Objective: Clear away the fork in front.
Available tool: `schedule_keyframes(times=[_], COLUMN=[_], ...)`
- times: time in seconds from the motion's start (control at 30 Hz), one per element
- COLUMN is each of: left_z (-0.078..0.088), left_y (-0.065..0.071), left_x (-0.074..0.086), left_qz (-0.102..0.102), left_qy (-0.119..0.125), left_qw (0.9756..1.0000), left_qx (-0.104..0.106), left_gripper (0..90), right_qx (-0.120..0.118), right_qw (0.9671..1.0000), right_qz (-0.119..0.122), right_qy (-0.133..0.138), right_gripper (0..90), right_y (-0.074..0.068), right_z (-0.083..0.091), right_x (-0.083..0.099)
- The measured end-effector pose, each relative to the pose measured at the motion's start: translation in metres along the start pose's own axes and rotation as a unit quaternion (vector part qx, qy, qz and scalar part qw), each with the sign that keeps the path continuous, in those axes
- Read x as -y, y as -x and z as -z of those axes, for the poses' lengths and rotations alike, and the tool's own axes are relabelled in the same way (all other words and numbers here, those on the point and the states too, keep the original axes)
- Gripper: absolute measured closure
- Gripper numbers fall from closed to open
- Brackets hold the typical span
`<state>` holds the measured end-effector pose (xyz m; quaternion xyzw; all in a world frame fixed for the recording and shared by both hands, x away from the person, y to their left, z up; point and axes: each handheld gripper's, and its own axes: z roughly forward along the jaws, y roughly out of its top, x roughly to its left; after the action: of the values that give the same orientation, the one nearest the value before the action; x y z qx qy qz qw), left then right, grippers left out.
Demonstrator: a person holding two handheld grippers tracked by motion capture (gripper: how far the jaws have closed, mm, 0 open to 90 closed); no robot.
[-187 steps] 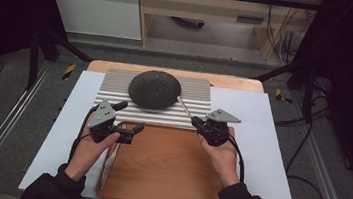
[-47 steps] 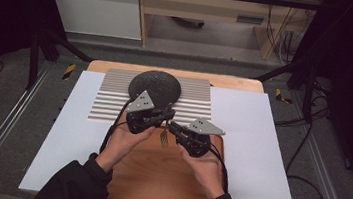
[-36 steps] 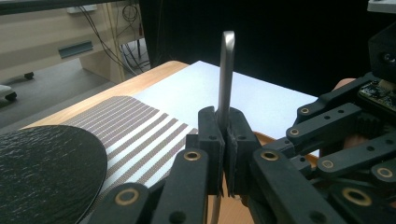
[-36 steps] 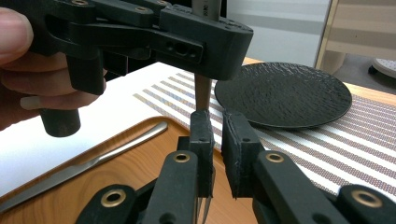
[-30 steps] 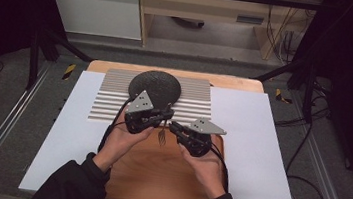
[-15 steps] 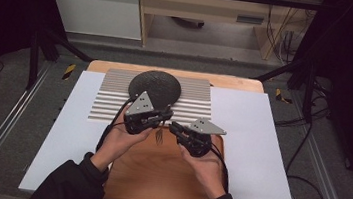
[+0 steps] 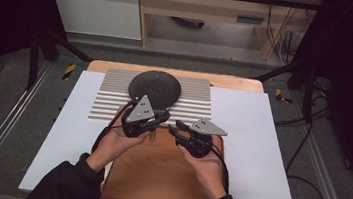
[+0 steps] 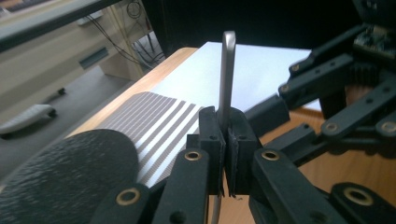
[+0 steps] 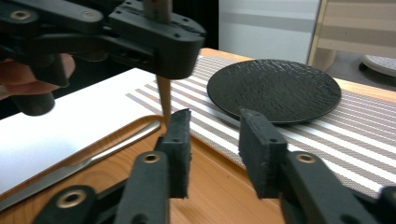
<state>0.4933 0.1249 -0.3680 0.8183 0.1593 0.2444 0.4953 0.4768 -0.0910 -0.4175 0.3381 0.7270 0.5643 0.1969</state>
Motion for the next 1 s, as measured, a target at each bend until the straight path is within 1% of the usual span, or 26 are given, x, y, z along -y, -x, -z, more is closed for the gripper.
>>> schedule_keyframes(times=[0.07,0.17,0.23,0.27,0.33,0.43,0.53,0.6,0.7,0.83,0.93,1.0], left_z=[0.002,0.006,0.008,0.01,0.014,0.021,0.027,0.031,0.038,0.047,0.051,0.054], left_y=[0.001,0.003,0.005,0.005,0.007,0.01,0.013,0.014,0.016,0.019,0.021,0.023], left_x=[0.0,0.0,0.0,0.0,0.001,0.003,0.004,0.004,0.006,0.009,0.01,0.011], left_qz=[-0.006,-0.024,-0.028,-0.028,-0.027,-0.032,-0.039,-0.04,-0.041,-0.036,-0.032,-0.032], left_qy=[-0.001,-0.006,-0.005,-0.004,0.002,0.006,0.009,0.011,0.014,0.018,0.02,0.021], left_qw=[1.0,0.9997,0.9996,0.9996,0.9996,0.9994,0.9991,0.999,0.9989,0.999,0.9991,0.9991], left_qx=[-0.001,-0.007,-0.008,-0.008,-0.007,-0.012,-0.016,-0.016,-0.018,-0.019,-0.018,-0.016], left_gripper=[87.1,87.1,87.1,87.1,87.1,87.1,87.1,87.0,87.0,87.0,87.0,87.0], right_qx=[0.004,0.011,0.015,0.018,0.029,0.043,0.047,0.051,0.064,0.077,0.077,0.085], right_qw=[1.0,0.9999,0.9999,0.9998,0.9996,0.9989,0.9987,0.9985,0.9974,0.9962,0.9964,0.9956], right_qz=[0.001,-0.004,-0.006,-0.003,-0.002,-0.006,-0.006,-0.005,-0.003,-0.001,-0.019,-0.023], right_qy=[-0.002,0.002,0.002,-0.001,0.0,0.018,0.021,0.02,0.032,0.041,0.031,0.032], right_gripper=[57.5,51.8,47.1,44.5,39.5,32.1,25.2,23.2,21.0,18.8,15.1,14.5], right_y=[0.001,0.002,0.003,0.004,0.005,0.009,0.013,0.015,0.019,0.024,0.03,0.034], right_z=[0.001,0.003,0.004,0.005,0.007,0.014,0.019,0.022,0.03,0.044,0.053,0.059], right_x=[0.0,0.002,0.003,0.003,0.004,0.009,0.013,0.014,0.017,0.021,0.024,0.027])
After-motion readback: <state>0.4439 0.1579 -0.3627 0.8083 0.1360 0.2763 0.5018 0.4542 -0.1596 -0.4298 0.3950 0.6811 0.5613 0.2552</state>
